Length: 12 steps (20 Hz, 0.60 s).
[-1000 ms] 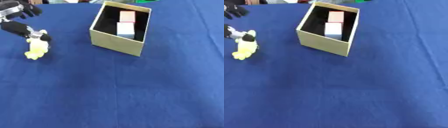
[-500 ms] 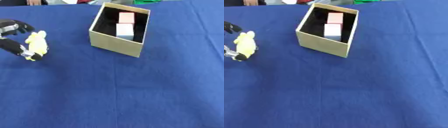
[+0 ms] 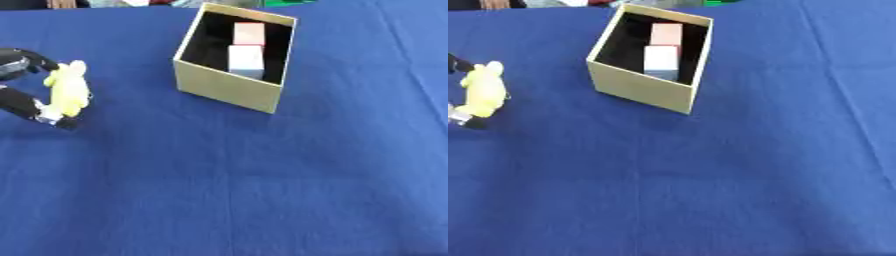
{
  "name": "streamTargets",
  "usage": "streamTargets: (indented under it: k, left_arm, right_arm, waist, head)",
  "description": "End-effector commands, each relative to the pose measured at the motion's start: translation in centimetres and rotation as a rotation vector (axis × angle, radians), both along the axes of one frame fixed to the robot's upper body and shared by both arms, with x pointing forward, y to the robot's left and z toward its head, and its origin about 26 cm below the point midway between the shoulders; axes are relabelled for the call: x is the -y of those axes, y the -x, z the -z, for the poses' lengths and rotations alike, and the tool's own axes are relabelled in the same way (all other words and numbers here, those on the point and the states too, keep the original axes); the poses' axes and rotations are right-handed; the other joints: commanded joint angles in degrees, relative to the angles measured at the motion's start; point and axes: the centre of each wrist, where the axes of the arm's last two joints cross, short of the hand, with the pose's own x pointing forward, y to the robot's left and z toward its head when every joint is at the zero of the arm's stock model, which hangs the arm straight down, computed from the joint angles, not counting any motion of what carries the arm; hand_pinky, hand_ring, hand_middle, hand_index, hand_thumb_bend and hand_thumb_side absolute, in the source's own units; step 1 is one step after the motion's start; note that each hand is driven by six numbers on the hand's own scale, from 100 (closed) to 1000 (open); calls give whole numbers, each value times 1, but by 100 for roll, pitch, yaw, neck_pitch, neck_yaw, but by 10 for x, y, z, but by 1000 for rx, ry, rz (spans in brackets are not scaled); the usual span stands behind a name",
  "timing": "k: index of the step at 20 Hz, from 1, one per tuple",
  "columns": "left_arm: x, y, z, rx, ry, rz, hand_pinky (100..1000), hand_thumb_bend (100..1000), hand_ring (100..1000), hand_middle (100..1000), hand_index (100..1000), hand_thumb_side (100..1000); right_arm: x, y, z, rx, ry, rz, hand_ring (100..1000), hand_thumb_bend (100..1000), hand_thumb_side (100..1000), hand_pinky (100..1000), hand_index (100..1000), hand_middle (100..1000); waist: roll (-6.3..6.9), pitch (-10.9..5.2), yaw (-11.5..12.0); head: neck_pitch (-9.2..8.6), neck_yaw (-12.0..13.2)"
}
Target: Pick up objects on the table and place them in the box.
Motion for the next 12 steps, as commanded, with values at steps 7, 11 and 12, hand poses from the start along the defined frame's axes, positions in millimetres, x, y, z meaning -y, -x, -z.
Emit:
streamTargets:
  k: [7, 11, 12]
  left_arm:
    - [-5, 0, -8, 68, -11, -35, 834, 900, 886, 859, 926, 641]
    - [-9, -3, -1, 59, -26, -57, 831, 890, 885, 861, 922, 635]
    - [-10, -4, 1, 54, -26, -61, 830, 881, 884, 859, 920, 634]
  right_arm:
    - [1, 3, -10, 38, 22, 6, 728, 100, 817, 849, 771, 663]
    - [1, 3, -10, 39, 21, 5, 728, 100, 818, 849, 772, 663]
    - [1, 3, -10, 39, 20, 4, 728, 100, 818, 850, 772, 663]
  waist:
    - [-11, -62, -22]
    - [-9, -49, -36]
    - [-8, -45, -39]
  head:
    - [-62, 31]
    - [-84, 43]
    - [-89, 44]
